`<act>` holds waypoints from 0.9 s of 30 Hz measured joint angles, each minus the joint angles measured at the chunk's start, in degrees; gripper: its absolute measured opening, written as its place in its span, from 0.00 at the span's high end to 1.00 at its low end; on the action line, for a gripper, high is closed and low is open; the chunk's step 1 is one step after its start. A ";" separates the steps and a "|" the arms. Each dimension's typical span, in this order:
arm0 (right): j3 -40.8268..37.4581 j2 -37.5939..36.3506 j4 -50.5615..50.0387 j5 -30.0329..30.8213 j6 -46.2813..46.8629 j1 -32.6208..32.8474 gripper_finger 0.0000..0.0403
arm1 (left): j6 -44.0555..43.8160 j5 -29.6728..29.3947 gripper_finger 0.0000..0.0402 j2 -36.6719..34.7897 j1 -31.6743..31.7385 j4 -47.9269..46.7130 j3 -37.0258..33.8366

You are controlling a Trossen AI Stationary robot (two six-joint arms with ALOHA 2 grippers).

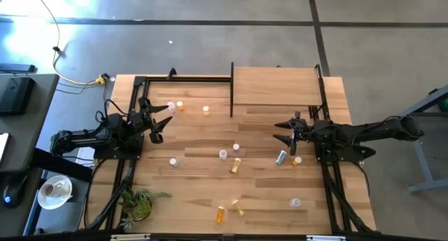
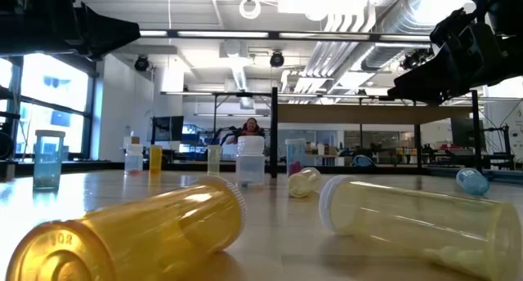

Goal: Pick and place medicine bottles onto shelf by color

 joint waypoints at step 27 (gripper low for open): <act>0.00 0.01 0.00 -0.01 0.00 -0.01 0.44 | -2.56 0.02 0.49 0.00 0.01 0.04 -0.02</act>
